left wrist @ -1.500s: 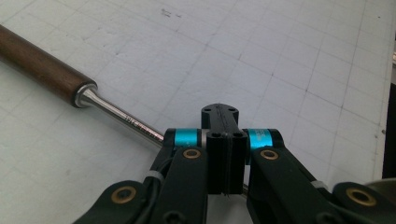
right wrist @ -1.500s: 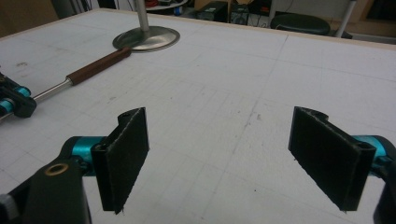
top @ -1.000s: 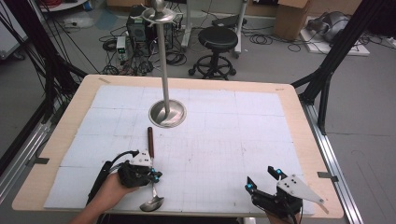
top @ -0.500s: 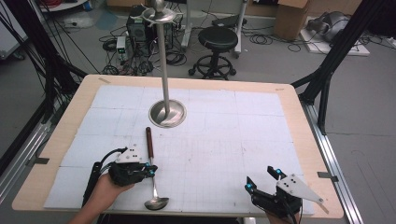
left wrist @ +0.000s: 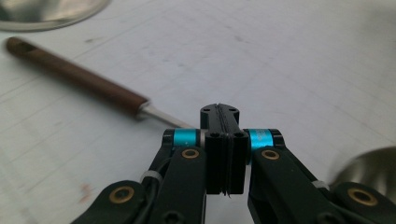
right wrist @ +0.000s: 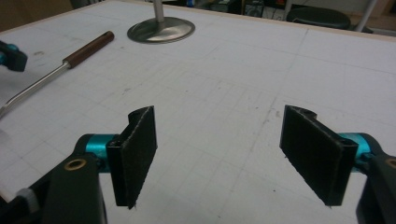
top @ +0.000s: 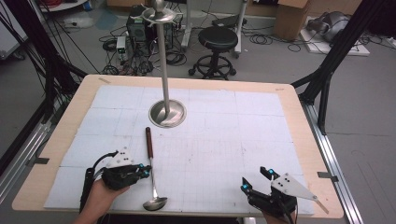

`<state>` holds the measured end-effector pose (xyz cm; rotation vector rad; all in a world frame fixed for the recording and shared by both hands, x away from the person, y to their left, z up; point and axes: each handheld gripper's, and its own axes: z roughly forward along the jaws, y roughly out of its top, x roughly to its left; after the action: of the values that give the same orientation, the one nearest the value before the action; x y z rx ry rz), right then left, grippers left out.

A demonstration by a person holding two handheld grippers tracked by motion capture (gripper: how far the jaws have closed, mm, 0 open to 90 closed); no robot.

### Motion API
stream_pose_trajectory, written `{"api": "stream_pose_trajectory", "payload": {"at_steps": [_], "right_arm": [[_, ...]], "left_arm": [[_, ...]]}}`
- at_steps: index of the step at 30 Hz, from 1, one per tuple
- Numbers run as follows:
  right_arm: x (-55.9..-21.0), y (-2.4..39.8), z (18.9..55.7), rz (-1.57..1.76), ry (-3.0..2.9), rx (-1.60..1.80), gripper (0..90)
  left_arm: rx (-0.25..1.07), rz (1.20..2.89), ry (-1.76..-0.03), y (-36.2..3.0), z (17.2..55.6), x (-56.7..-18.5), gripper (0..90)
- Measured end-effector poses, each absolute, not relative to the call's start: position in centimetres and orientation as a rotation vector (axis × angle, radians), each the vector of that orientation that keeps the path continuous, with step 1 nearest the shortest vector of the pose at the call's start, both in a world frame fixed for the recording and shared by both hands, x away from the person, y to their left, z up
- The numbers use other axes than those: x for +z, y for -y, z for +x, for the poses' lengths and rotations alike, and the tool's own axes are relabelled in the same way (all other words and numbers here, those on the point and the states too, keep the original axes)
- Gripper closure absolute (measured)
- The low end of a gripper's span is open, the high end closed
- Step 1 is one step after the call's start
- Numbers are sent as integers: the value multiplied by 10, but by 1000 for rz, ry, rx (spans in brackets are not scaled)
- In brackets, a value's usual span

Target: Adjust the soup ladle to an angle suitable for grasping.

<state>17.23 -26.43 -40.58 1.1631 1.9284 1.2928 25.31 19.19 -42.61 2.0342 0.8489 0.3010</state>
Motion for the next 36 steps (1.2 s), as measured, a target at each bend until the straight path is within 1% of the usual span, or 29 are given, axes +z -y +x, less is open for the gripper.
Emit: {"api": "stream_pose_trajectory", "payload": {"at_steps": [3,8,10,13,19,21,23,31,36], "right_arm": [[-406,262,173,1164,-1938,1293,277],[-406,262,174,1161,-1937,1294,277],[-406,262,174,1164,-1936,1295,278],[-406,263,174,1165,-1937,1296,277],[-406,262,174,1163,-1941,1293,277],[-406,262,174,1159,-1941,1298,277],[-406,263,174,1157,-1936,1300,277],[-404,266,171,1168,-1919,1311,277],[-404,267,170,1172,-1920,1308,277]], "left_arm": [[326,2015,-919,-193,262,-428,888],[382,2055,-1079,-193,285,-442,888],[377,2010,-1141,-195,292,-443,891],[373,1975,-1181,-195,301,-445,892],[373,2010,-1159,-181,317,-439,895],[366,2039,-1151,-174,322,-439,895],[350,2034,-1139,-167,325,-438,895],[321,2156,-975,-128,336,-432,894],[252,2196,-904,-115,340,-435,895]]}}
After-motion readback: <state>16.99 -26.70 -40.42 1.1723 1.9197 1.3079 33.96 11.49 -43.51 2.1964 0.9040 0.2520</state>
